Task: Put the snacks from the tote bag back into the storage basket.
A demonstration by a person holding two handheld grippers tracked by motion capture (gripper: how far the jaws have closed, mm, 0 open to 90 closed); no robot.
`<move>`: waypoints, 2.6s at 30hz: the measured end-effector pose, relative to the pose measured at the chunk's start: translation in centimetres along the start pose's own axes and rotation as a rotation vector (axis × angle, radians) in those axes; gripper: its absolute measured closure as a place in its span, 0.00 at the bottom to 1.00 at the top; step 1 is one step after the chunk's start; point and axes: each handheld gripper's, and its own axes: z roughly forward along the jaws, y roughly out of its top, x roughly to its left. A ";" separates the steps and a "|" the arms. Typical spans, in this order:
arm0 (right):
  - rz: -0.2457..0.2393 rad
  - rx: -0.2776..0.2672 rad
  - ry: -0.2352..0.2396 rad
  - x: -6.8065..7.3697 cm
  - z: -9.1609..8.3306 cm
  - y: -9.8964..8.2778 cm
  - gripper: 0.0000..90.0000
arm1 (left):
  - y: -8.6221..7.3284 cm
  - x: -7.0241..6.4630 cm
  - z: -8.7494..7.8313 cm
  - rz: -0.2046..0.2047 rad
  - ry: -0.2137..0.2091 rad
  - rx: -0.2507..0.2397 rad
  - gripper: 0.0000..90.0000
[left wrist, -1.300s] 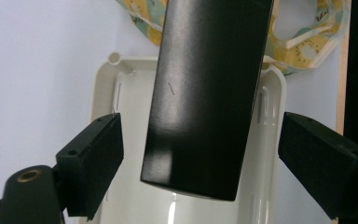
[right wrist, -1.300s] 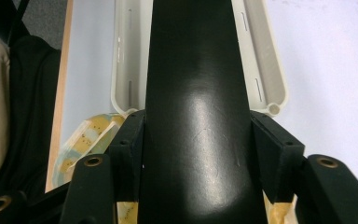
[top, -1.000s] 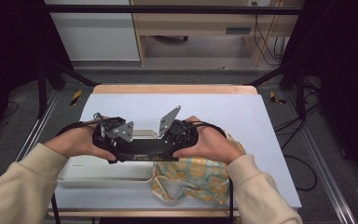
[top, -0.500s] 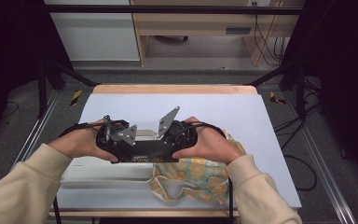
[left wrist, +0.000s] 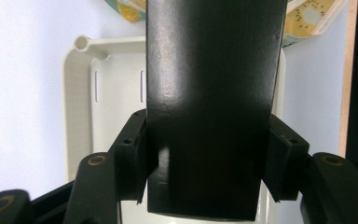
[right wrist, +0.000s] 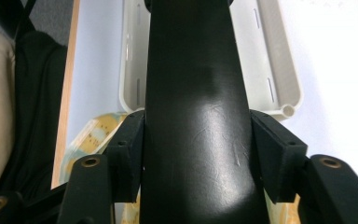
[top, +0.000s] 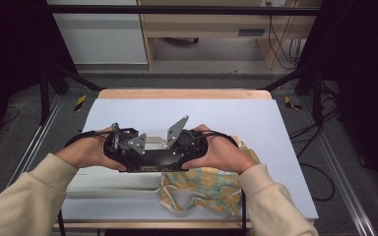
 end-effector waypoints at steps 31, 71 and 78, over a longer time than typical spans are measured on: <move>0.321 -0.136 -0.246 0.6 -3.3 -5.9 0.09 | -5.3 0.4 -2.2 -0.076 0.035 -0.024 0.48; 0.803 -0.209 -0.790 4.9 -8.5 -20.5 0.10 | -11.2 -0.2 -2.6 -0.110 0.079 0.008 0.48; 0.851 -0.202 -0.835 6.1 -8.0 -22.3 0.10 | -11.8 -0.2 -2.4 -0.101 0.080 0.010 0.48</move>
